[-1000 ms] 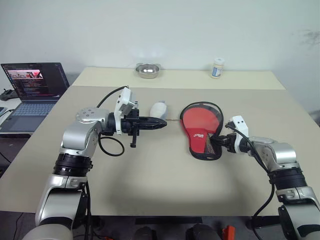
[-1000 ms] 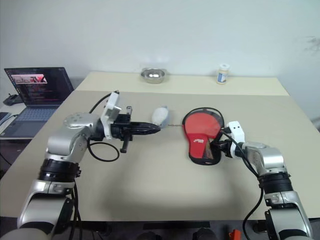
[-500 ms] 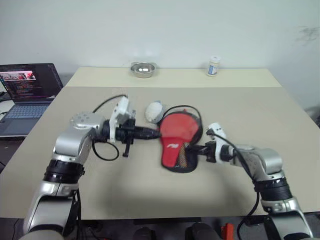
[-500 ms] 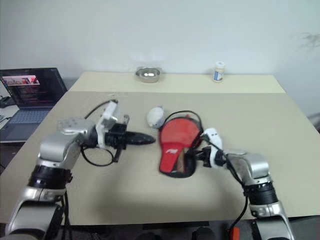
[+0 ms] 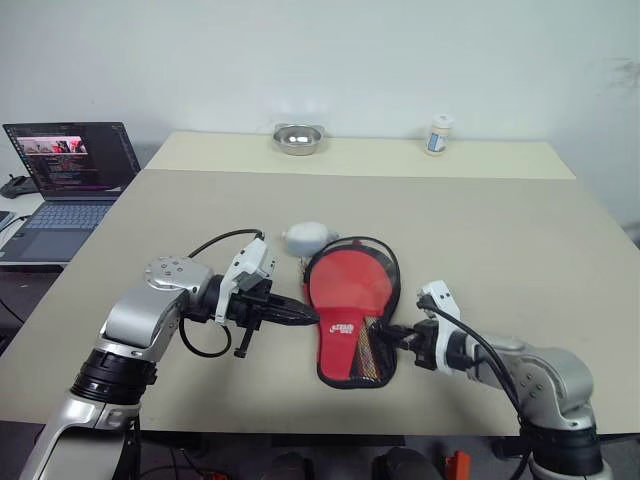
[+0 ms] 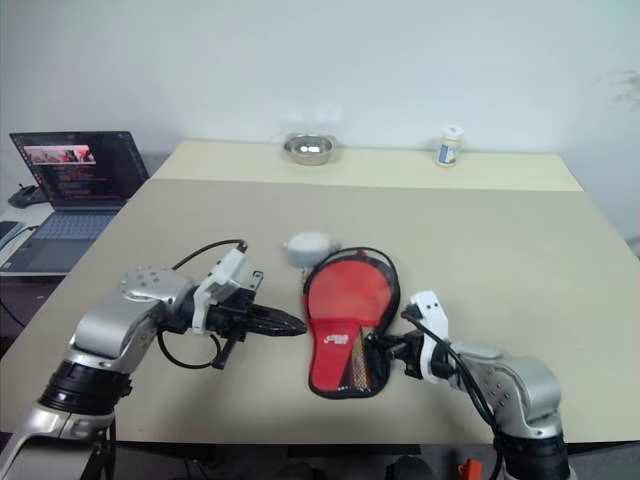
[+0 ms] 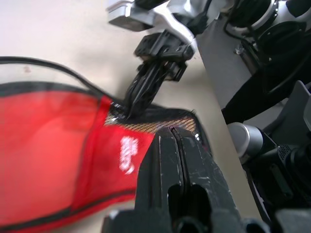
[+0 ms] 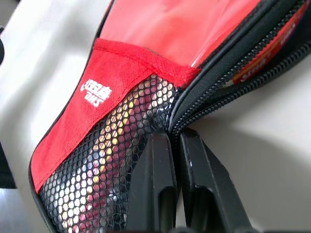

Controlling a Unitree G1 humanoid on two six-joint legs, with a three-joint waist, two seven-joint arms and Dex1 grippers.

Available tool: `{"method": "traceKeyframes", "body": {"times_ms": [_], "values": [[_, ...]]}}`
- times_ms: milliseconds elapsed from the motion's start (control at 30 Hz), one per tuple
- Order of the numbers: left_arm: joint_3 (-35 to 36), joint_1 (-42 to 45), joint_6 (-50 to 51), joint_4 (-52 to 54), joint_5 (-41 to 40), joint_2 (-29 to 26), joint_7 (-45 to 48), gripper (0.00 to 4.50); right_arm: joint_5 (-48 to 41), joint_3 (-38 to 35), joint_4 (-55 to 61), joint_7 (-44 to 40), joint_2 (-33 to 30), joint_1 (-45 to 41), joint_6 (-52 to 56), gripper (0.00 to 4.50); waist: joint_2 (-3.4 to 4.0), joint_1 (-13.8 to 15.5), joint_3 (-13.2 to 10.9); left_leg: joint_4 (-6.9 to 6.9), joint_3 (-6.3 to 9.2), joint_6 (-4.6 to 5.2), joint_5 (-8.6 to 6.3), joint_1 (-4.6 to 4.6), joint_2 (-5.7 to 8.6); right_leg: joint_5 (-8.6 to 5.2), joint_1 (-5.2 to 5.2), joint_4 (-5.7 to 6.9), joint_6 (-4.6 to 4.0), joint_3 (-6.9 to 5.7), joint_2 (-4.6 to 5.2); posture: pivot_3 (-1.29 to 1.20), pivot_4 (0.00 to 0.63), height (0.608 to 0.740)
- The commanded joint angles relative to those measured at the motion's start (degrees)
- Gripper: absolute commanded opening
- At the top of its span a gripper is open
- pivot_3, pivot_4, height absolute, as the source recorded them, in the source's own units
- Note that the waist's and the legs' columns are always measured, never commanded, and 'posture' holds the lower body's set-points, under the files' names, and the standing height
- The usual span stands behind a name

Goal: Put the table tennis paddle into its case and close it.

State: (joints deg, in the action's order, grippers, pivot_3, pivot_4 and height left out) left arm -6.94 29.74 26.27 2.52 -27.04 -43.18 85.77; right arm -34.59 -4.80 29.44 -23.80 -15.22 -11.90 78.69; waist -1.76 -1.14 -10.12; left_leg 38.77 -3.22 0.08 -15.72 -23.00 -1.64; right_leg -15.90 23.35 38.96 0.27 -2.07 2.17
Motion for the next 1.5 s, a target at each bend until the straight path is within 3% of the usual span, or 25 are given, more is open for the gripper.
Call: {"method": "traceKeyframes", "body": {"times_ms": [33,300,1400,1500], "values": [[0.3,0.0,-0.4,2.0,-1.4,-0.9,1.8,0.0,-3.0,-2.2,5.7,1.1,0.3,2.4,4.0,0.01,0.0,0.0,0.0,0.0,0.0,0.0,0.0,0.01,0.0,0.0,0.0,0.01,0.0,0.01,-0.01,0.0,0.15,0.74],[-0.2,0.8,-1.4,0.8,-0.9,-0.5,2.0,0.0,-4.6,-3.0,8.4,3.2,2.0,4.4,6.7,0.01,0.0,-0.1,0.0,0.0,-0.01,0.0,0.0,0.02,-0.01,-0.01,0.0,0.01,0.01,0.01,-0.05,0.0,0.15,0.74],[-0.6,0.5,-4.1,-1.1,0.1,0.2,1.3,0.0,-8.6,-6.8,11.7,3.9,-2.0,9.3,9.0,0.01,-0.02,0.0,0.0,0.0,0.0,0.01,-0.01,0.02,0.02,-0.02,-0.02,-0.01,0.04,0.0,-0.05,0.0,0.15,0.74],[-0.6,0.9,-4.2,-1.5,0.4,0.6,0.8,0.0,-8.7,-7.9,12.2,4.2,-1.9,8.7,8.9,0.79,-0.02,0.0,0.0,0.0,0.01,0.01,0.0,0.02,0.01,-0.02,-0.02,-0.01,0.04,0.0,-0.05,0.0,0.15,0.74]]}}
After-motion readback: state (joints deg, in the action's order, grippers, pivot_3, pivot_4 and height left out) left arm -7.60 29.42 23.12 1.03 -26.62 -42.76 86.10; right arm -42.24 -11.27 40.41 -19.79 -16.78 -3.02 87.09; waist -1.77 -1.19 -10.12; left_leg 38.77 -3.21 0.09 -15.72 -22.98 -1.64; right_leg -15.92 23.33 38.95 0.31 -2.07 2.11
